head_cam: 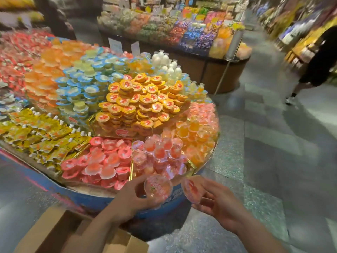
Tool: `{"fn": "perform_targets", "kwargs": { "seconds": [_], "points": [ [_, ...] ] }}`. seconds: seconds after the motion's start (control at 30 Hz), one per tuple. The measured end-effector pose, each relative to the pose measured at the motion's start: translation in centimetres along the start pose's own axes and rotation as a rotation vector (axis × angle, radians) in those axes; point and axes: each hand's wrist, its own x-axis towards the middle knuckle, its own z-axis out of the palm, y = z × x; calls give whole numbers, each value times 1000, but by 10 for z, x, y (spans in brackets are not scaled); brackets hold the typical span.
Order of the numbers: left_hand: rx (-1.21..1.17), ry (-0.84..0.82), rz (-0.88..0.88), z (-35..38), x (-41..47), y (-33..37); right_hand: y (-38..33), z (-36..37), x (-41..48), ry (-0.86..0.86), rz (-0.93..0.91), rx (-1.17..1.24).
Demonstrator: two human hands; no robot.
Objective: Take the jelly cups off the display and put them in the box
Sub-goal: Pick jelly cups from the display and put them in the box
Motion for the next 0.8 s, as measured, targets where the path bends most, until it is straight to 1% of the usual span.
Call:
{"fn": "perform_targets", "kwargs": {
  "seconds": [0.13,0.27,0.43,0.57,0.73,0.8],
  "points": [
    [-88,17,-18,43,27,20,-37,-46,5,-3,-8,17],
    [-101,45,13,65,61,39,-67,-75,22,-4,-24,44],
    [-129,62,60,62,101,51,-90,-92,55,18,-29,100],
    [-240,111,42,61,138,58,-113,-107,92,10,-37,82],
    [-204,151,19,58,187,60,-151,-120,139,20,-56,122],
    [-194,131,12,60,205,61,-164,-126,154,15,-58,154]
  ]
}}
